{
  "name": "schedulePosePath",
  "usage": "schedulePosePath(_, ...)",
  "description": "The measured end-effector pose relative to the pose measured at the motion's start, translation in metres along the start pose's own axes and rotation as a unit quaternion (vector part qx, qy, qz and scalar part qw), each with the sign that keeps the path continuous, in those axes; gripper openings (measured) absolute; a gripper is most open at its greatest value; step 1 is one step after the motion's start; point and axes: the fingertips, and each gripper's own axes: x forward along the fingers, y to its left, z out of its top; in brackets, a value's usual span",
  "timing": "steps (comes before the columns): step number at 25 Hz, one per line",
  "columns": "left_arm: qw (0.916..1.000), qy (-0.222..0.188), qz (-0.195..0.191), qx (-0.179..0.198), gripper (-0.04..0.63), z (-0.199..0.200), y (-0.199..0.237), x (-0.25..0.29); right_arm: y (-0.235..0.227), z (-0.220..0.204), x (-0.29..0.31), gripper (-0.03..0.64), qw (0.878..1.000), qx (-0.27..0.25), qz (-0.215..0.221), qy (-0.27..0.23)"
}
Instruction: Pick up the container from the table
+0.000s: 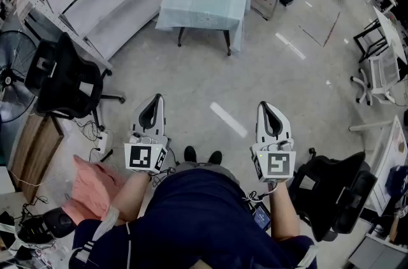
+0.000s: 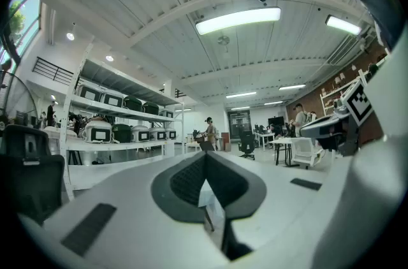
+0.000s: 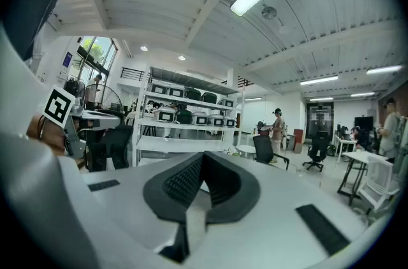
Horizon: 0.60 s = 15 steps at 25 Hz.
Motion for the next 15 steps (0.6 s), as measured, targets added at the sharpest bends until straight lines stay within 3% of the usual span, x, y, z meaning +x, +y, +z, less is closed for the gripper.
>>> schedulePosePath(15, 1.0000, -0.005, -0.008, 0.001, 0.003, 0.0028, -0.0041, 0.0061, 0.0028, 0.0071, 0.0048, -0.003, 1.000, -0.011, 0.000, -0.004)
